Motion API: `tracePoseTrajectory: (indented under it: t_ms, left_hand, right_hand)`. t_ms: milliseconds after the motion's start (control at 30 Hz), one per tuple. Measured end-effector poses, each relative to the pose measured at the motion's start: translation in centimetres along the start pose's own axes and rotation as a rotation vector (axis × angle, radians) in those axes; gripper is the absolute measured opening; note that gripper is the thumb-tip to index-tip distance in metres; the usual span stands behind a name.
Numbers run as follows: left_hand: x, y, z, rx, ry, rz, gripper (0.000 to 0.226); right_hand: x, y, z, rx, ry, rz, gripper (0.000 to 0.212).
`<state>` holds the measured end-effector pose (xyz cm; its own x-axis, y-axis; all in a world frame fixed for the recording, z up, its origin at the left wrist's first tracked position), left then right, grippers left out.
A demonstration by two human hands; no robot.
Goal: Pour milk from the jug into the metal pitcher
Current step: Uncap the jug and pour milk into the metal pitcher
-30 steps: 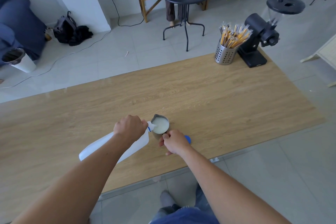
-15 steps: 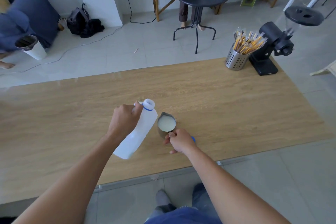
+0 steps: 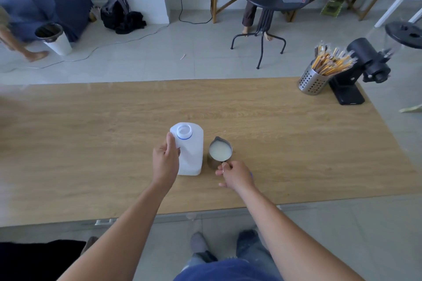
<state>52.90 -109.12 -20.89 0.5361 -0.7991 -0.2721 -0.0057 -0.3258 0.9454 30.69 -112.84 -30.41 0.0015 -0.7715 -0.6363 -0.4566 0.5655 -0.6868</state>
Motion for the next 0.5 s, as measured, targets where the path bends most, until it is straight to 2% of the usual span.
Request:
tracePoseTrajectory:
  t_ms: [200,333,500]
  left_hand:
    - [-0.4,-0.9,-0.8,0.008,-0.067,0.045,0.064]
    - [-0.4,-1.1,-0.5,-0.003,-0.042,0.054,0.067]
    - [-0.9,-1.6,-0.2,-0.034,-0.016,0.035,0.063]
  right_hand:
    - [-0.1,0.1,-1.5,-0.233,0.09,-0.106,0.035]
    - [0.0,1.6,-4.3,-0.467,0.243,-0.185,0.019]
    - [1.3,4.8,-6.1,-0.695,0.189,-0.158,0.05]
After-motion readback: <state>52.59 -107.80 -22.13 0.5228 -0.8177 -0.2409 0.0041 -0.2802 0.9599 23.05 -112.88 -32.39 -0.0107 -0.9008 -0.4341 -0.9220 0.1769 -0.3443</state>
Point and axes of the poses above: each hand's wrist, its own x-axis towards the middle knuckle, its own z-axis out of the palm, y = z × x, the point moved 3 cm from there along x, towards the middle knuckle, and after that the axes turned 3 degrees about -x, right-handed, at the moved point
